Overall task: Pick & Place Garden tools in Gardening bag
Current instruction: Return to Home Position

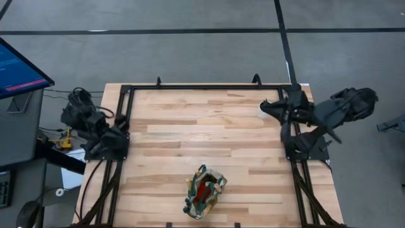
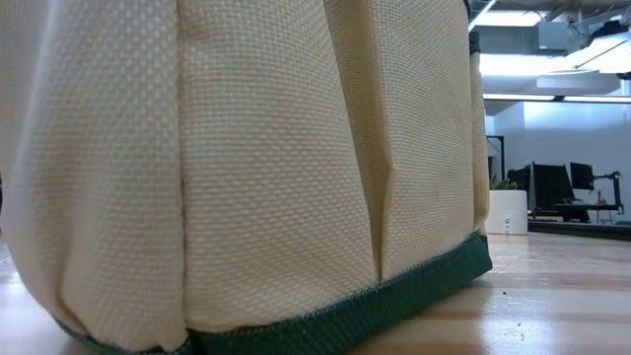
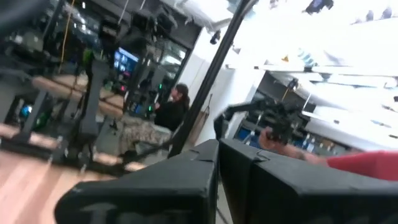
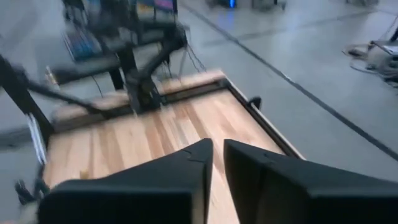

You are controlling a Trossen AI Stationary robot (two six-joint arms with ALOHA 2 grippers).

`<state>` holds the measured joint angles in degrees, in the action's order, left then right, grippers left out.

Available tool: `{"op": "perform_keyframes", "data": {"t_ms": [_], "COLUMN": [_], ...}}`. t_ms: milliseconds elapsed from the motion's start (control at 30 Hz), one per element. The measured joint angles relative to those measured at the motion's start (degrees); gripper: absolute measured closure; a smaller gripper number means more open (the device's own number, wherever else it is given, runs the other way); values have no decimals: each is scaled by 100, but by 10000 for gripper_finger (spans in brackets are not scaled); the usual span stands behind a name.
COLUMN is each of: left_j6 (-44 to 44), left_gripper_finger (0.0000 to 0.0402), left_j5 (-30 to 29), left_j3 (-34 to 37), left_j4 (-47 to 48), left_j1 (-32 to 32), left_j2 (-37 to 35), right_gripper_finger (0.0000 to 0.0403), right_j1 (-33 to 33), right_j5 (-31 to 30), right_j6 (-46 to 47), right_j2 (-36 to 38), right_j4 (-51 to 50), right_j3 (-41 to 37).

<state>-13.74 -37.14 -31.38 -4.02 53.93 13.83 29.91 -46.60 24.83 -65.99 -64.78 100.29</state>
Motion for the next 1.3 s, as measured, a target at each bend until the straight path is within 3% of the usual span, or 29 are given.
{"op": "perform_keyframes", "data": {"t_ms": [167, 300, 600, 833, 1067, 1200, 1300], "left_j6": [-432, -454, -454, -453, 22, 310, 299], "left_gripper_finger": [401, 401, 401, 401, 401, 400, 400], "left_j5": [-5, -5, 31, -103, -254, -728, -869], "left_j3": [703, 1052, 1597, 1874, 1787, 1771, 1781], "left_j4": [-75, -148, -179, -150, -243, -165, -101], "left_j1": [0, 0, 0, 0, 0, 0, 0], "left_j2": [-488, -780, -1378, -1378, -1379, -1379, -1379], "right_gripper_finger": [398, 399, 402, 402, 402, 402, 401], "right_j1": [0, -52, -107, -120, -120, -105, -112], "right_j5": [260, 484, 779, 771, 661, 130, -231], "right_j6": [-644, -891, -832, -830, -1405, -2083, -2061], "right_j2": [1499, 2474, 4113, 5162, 6593, 6572, 6569], "right_j4": [2511, 4222, 6763, 7535, 7570, 7730, 7577], "right_j3": [-2463, -4227, -7120, -8398, -8872, -8869, -8949]}}
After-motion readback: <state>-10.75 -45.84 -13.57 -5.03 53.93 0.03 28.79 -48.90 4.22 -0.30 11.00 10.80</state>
